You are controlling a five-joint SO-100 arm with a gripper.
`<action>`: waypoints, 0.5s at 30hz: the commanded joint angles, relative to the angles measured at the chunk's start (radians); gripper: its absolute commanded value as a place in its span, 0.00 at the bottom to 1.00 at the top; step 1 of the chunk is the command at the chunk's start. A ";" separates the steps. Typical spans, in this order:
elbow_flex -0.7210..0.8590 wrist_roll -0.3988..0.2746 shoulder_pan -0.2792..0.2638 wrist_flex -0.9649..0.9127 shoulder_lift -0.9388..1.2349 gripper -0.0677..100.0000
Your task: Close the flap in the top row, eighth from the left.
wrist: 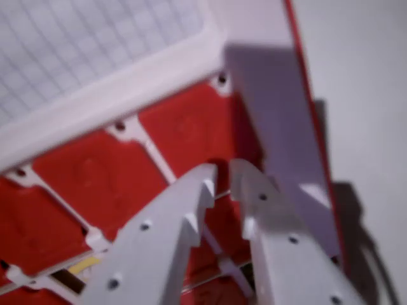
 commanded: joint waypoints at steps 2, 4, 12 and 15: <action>0.032 0.028 -0.021 0.061 0.265 0.02; 0.067 0.040 -0.026 0.080 0.330 0.02; 0.176 0.043 -0.025 0.143 0.557 0.02; 0.179 0.044 -0.008 0.150 0.617 0.02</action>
